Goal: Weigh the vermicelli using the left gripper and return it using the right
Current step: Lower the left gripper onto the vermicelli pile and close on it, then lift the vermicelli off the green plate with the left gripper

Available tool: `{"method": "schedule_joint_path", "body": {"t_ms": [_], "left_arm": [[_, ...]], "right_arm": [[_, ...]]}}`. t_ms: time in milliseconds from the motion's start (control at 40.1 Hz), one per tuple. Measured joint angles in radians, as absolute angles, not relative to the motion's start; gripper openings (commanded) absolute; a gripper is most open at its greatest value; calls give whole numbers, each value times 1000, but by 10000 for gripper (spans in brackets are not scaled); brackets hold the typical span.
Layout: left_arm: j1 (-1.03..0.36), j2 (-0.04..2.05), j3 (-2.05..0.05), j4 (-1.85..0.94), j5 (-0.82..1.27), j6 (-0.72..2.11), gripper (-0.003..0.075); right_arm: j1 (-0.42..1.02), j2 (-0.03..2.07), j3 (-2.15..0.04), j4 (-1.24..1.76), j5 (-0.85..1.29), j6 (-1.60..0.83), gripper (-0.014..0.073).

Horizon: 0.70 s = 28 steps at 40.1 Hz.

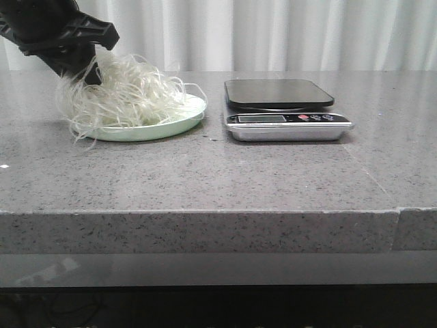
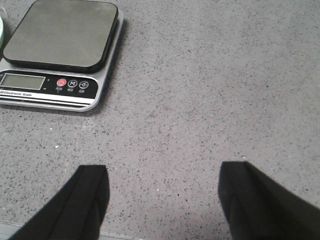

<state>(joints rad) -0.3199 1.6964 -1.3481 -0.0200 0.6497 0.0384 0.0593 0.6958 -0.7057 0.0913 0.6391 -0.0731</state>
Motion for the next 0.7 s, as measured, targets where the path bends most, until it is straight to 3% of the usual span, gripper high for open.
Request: {"method": "schedule_joint_path", "body": {"t_ms": [449, 698], "left_arm": [[-334, 1533, -1535, -31, 772, 43, 156], [-447, 1518, -1705, -31, 751, 43, 156]], "right_arm": [[59, 696, -706, 91, 639, -73, 577], [59, 696, -706, 91, 639, -73, 577]]}}
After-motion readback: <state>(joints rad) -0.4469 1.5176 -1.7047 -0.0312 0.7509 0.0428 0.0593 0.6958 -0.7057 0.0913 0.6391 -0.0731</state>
